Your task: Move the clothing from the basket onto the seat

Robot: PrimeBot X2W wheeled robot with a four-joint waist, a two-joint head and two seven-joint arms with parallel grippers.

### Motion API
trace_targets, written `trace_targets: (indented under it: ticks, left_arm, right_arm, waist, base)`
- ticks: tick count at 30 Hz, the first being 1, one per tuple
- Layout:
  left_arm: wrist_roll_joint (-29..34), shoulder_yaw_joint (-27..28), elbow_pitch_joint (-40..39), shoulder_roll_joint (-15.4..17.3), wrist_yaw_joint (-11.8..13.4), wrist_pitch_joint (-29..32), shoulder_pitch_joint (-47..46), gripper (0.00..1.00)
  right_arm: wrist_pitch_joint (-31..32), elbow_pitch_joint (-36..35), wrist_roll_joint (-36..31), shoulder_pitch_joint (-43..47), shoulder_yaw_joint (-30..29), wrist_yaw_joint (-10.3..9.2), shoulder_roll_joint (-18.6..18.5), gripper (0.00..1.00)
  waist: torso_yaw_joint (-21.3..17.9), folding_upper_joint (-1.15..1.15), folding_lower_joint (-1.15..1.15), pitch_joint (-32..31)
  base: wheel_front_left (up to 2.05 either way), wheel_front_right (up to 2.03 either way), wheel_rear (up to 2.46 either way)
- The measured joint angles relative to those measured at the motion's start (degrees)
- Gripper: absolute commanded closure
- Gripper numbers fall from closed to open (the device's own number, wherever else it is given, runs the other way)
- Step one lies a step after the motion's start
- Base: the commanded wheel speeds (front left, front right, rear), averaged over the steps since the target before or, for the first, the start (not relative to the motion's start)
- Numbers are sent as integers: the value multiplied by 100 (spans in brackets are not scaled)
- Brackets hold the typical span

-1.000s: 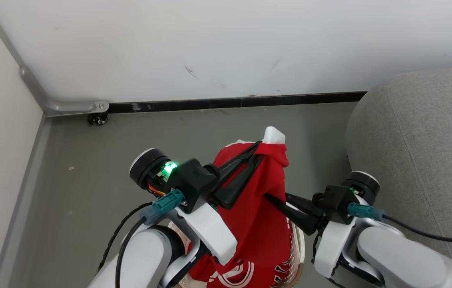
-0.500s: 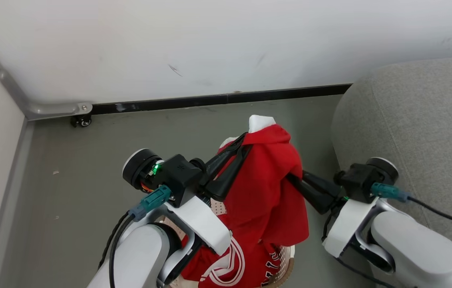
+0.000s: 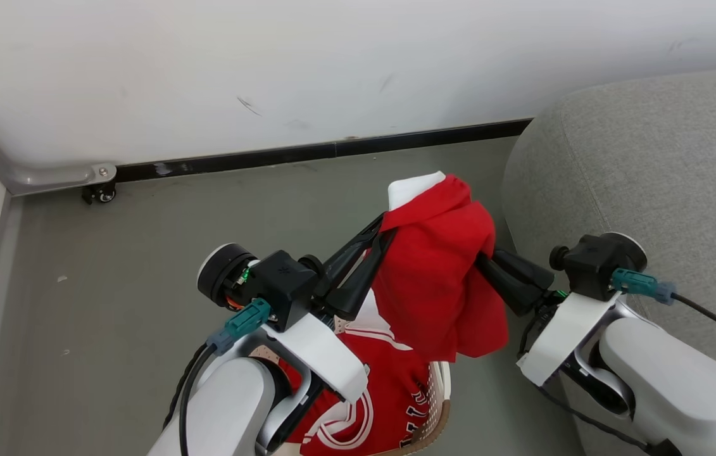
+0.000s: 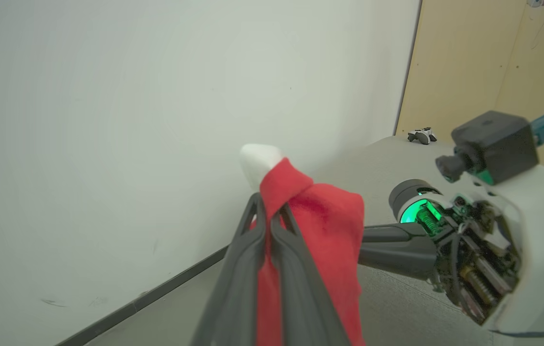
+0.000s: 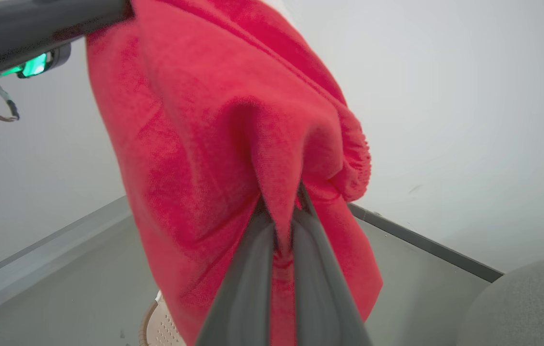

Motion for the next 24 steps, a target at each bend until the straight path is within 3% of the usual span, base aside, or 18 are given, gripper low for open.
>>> trace_targets:
  ticks: [1,2,24]
  left_arm:
    - [0,-1,23,-3,0,-34,0,12]
    - [0,-1,40,-5,0,-48,0,0]
    - [-1,65,542,-45,4,-545,1,0]
  right_arm:
    - [0,-18,0,0,-25,0,-2,100]
    - [0,-33,0,0,-60,0,-2,100]
    - [-25,-38,151,344,-1016,0,-179,100]
  waist:
    - [-13,0,0,6]
    - [-24,0,0,12]
    - [-268,0,0,64]
  base:
    - [0,0,0]
    - [0,0,0]
    - [0,0,0]
